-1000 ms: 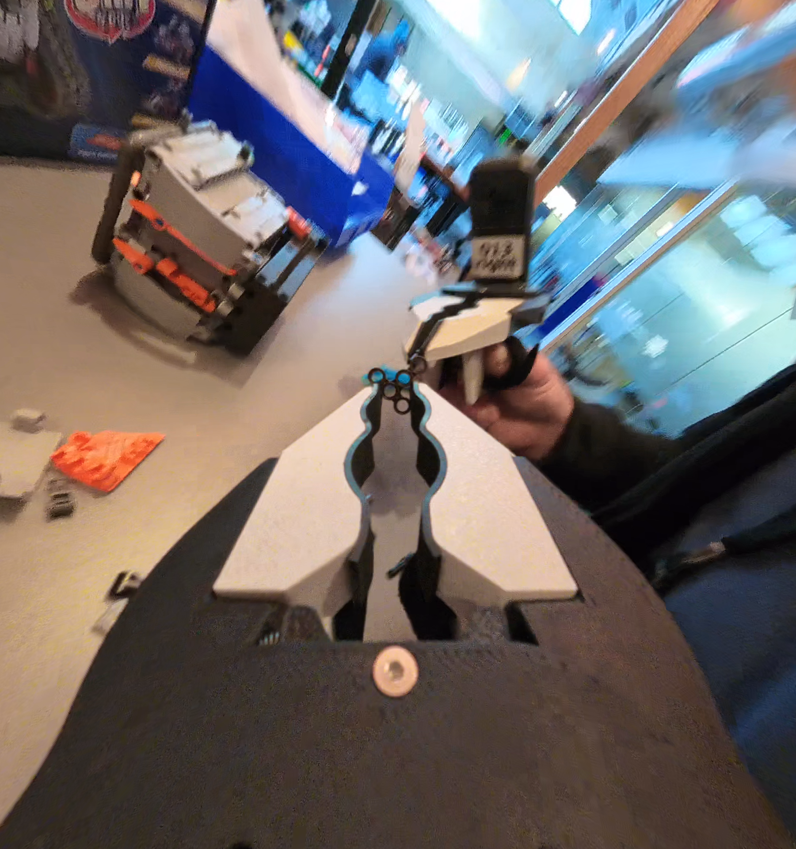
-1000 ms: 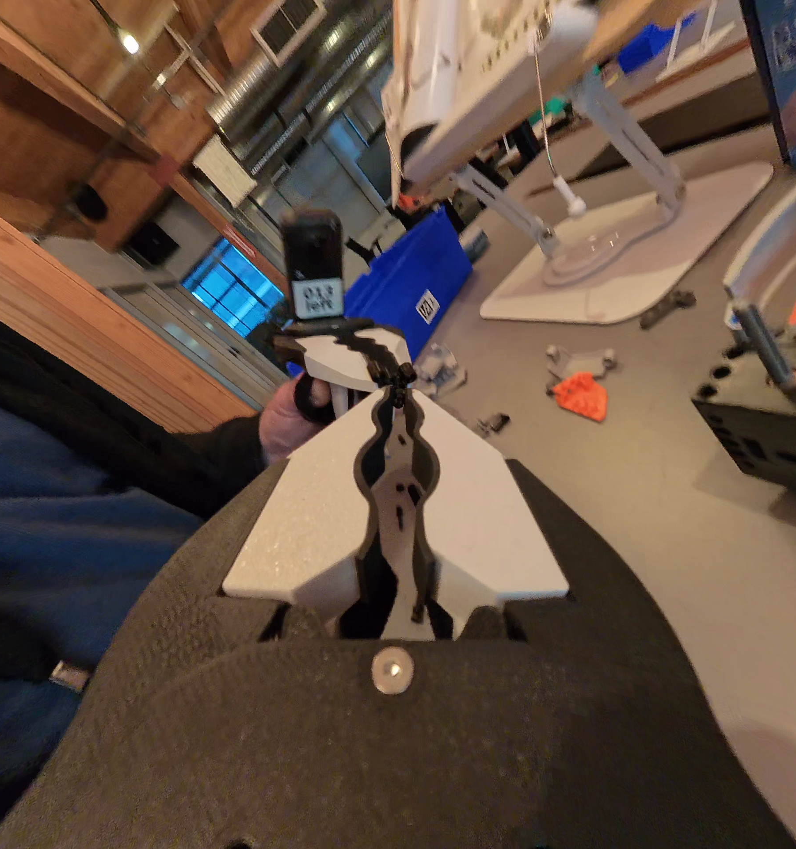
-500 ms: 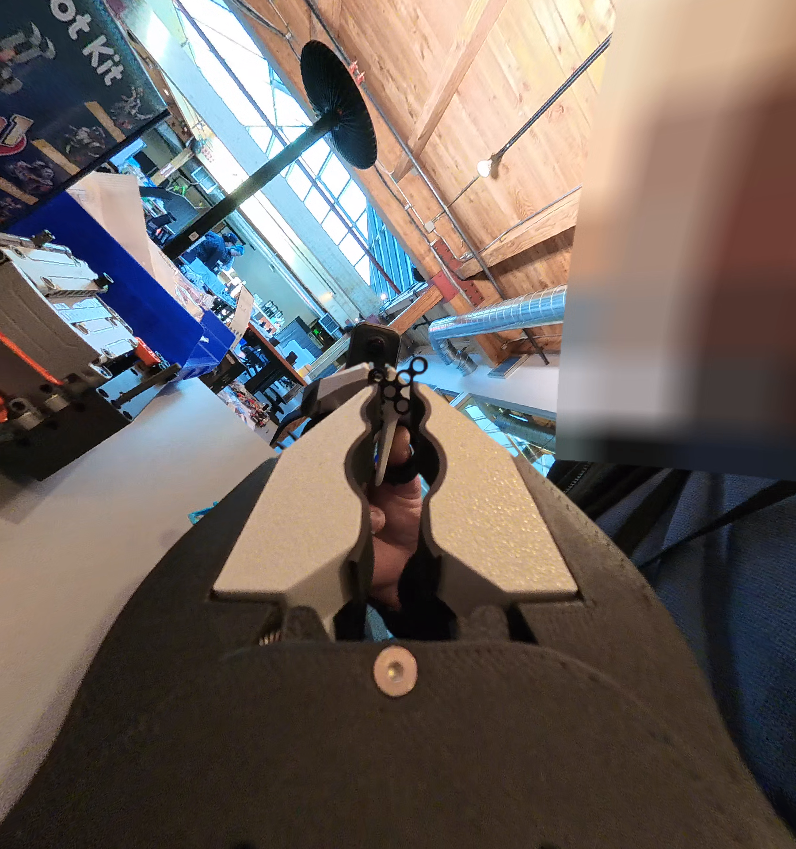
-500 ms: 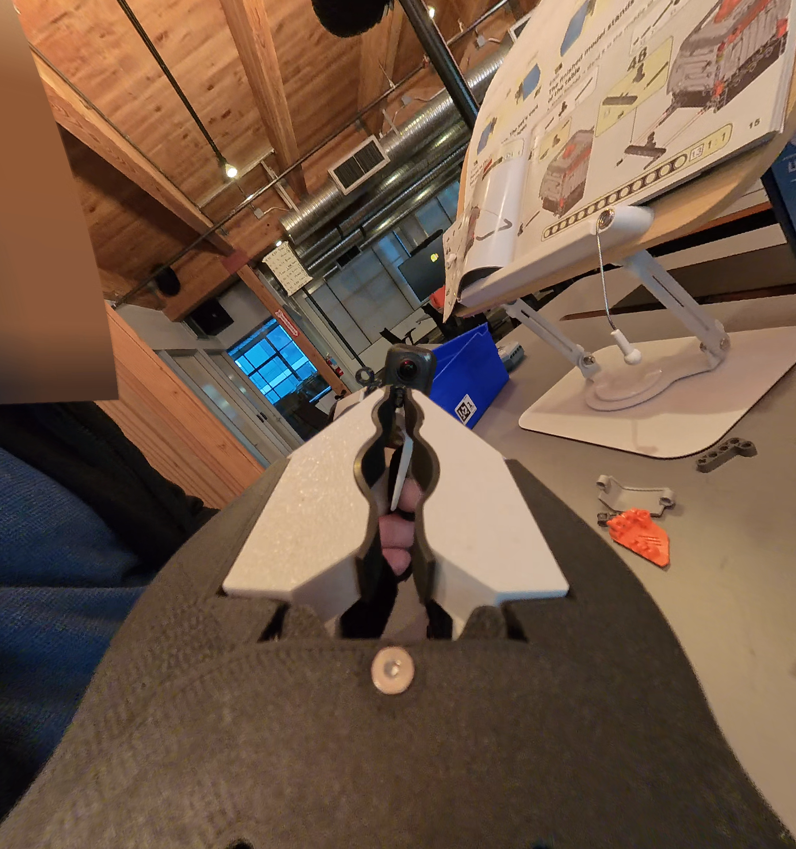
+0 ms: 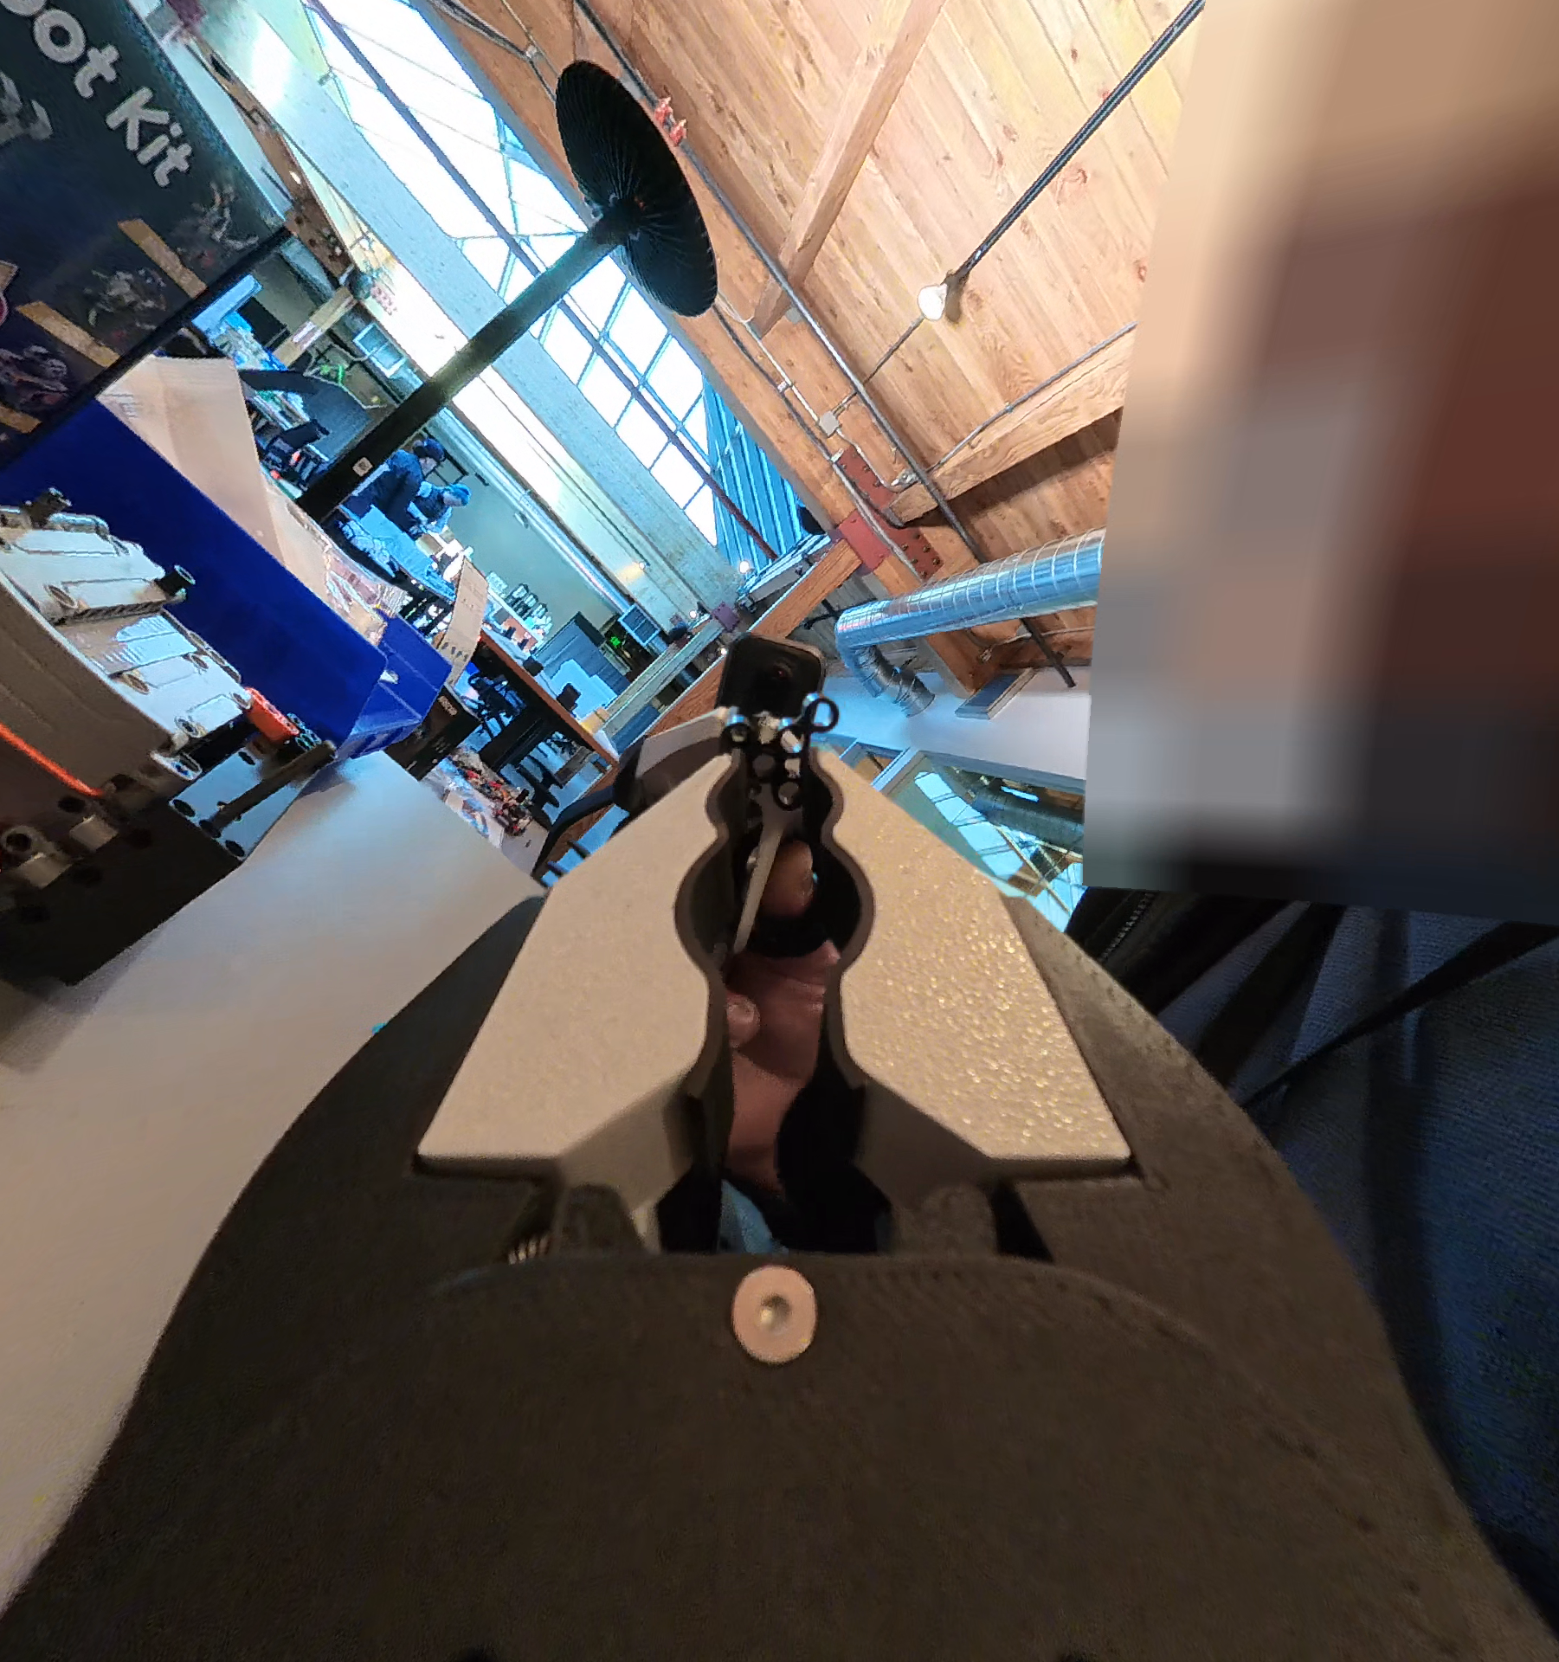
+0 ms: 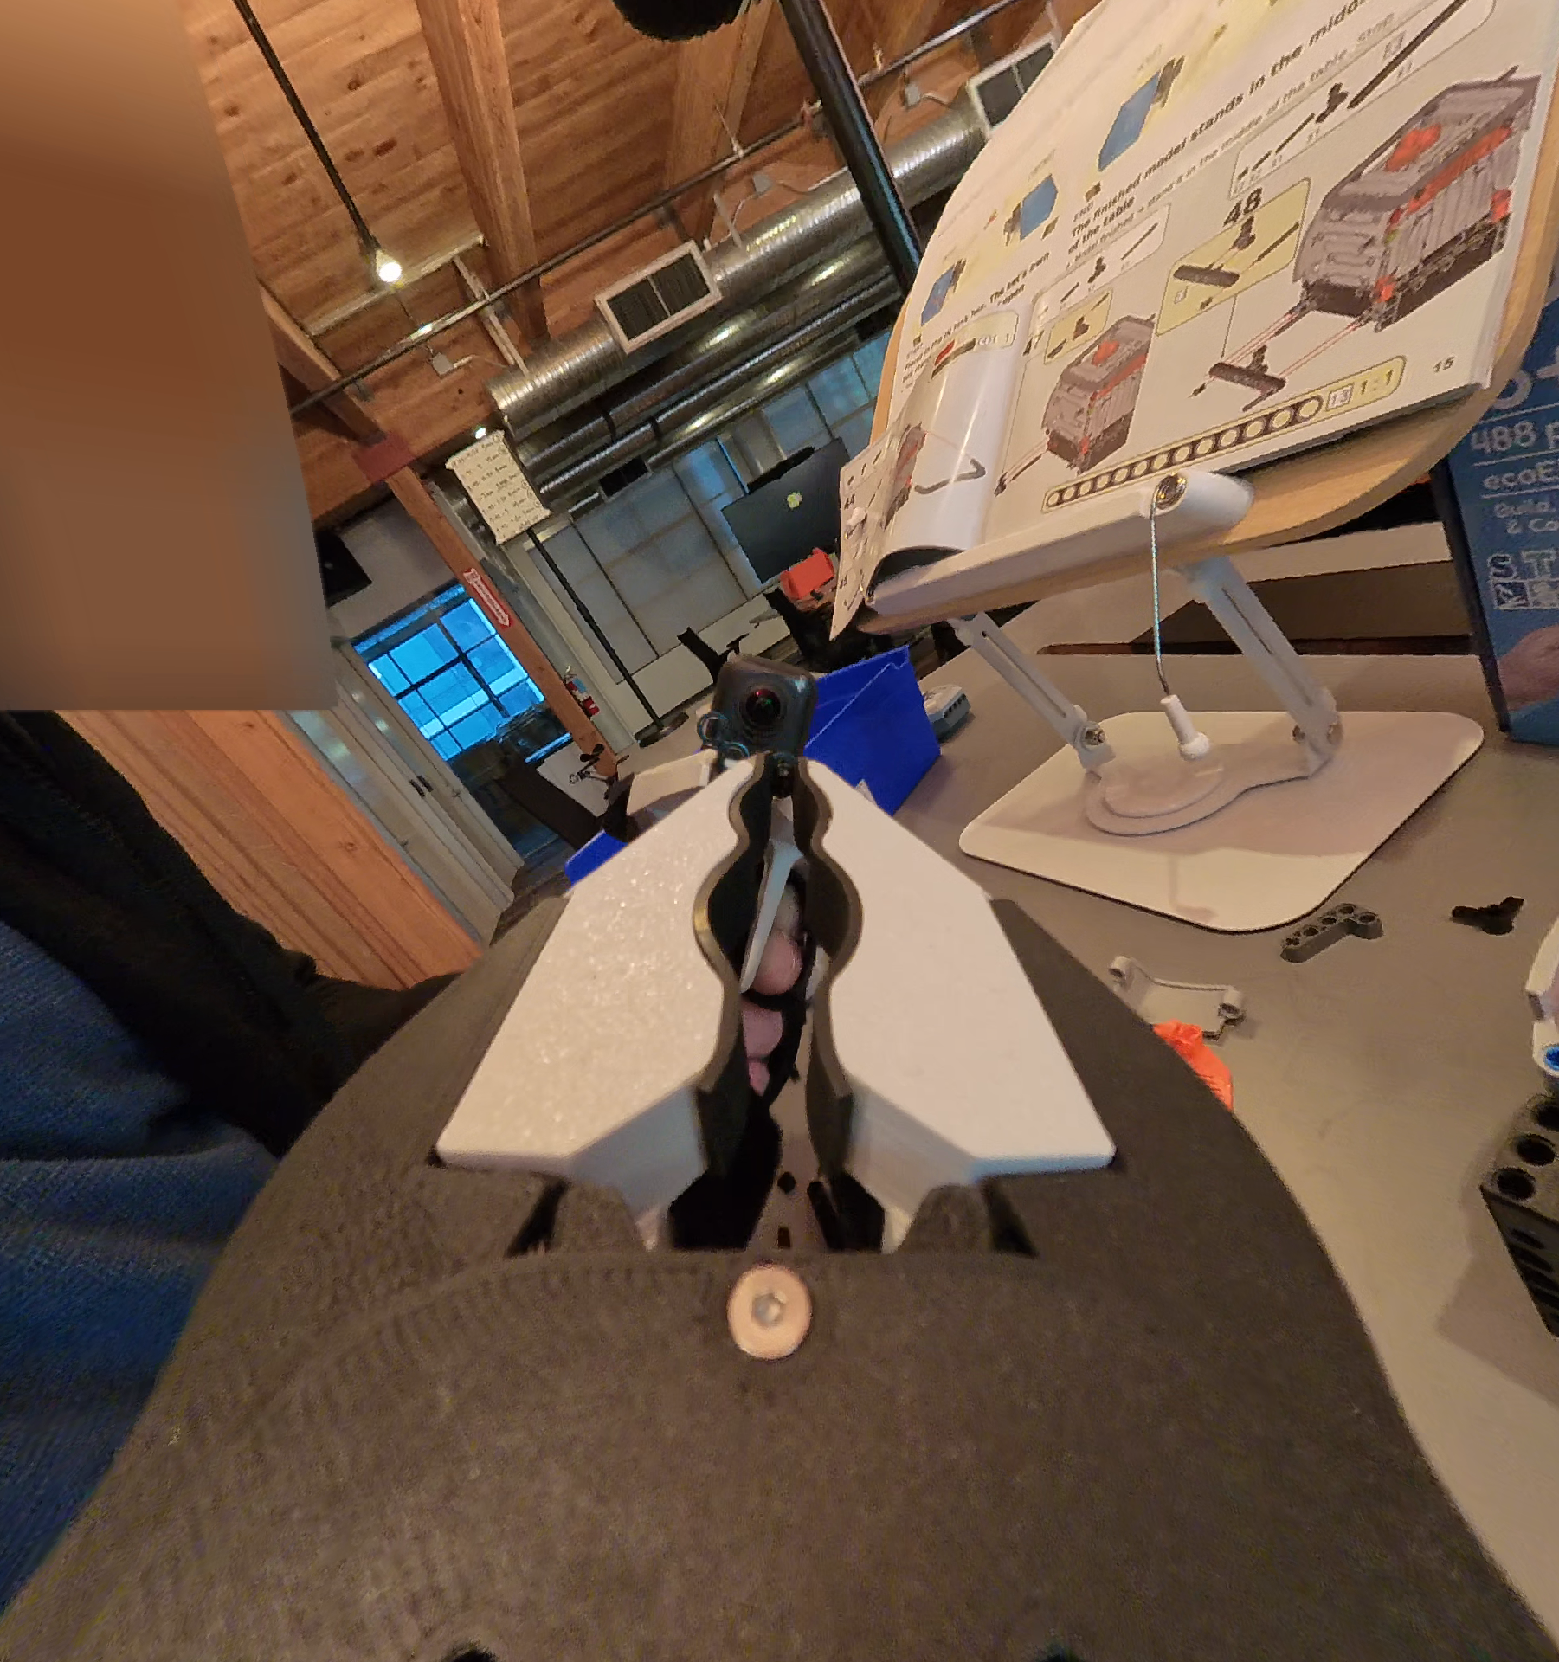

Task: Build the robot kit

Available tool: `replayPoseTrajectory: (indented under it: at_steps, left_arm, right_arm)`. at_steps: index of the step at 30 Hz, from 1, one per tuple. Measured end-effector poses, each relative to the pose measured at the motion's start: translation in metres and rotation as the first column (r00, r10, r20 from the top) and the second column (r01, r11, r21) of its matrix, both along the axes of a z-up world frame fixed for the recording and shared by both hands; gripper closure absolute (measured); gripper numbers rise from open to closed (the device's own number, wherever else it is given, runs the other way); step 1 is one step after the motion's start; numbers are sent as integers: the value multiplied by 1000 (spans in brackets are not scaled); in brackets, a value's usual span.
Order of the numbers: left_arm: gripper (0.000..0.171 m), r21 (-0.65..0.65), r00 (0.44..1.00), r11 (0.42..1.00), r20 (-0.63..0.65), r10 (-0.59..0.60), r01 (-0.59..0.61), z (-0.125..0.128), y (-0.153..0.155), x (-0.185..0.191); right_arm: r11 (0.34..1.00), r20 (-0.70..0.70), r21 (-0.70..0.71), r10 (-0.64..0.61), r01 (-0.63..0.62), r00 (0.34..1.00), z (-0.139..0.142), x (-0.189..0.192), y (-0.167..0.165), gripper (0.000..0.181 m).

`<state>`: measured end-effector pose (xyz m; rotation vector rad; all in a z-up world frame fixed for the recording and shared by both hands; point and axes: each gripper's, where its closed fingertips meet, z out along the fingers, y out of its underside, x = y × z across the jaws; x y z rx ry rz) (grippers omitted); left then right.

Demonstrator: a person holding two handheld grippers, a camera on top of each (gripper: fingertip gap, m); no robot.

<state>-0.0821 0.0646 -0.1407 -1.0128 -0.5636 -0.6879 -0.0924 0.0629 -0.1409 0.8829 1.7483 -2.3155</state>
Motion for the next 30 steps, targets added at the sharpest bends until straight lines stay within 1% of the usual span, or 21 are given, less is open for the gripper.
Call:
replayPoseTrajectory:
  at_steps: [5,8,13,16,17,20,22,25,30]
  left_arm:
    - [162,-108,996,994,-89,-17,7,-3,0,4]
    - [163,-153,991,988,-120,-51,33,-4,0,7]
    - [162,-218,979,973,-165,-115,78,-6,0,14]
    - [163,-243,976,967,-181,-118,72,-7,-2,15]
    - [163,-267,975,962,-195,-105,50,-8,-2,14]
    - [163,-314,965,949,-252,-72,-11,-5,-1,13]
    - [162,-350,955,935,-294,-49,-60,-5,-3,11]
    - [162,-348,951,935,-304,-48,-64,-1,-5,12]
    - [162,-365,947,929,-315,-58,-65,0,-5,14]
  right_arm:
    - [997,11,38,67,-67,998,-3,3,-1,180]
    - [992,21,45,117,-118,993,-3,7,-3,181]
    - [976,61,12,215,-217,975,-5,12,-5,180]
    - [965,101,-29,262,-261,960,-6,13,-6,180]
    - [965,102,-27,261,-260,960,-6,12,-6,179]
    - [978,65,-3,206,-207,976,-3,9,0,179]
    - [983,68,3,182,-182,981,-3,7,5,181]
    - [980,63,38,193,-195,979,-5,10,1,181]
    - [978,65,24,206,-208,976,-4,13,0,181]
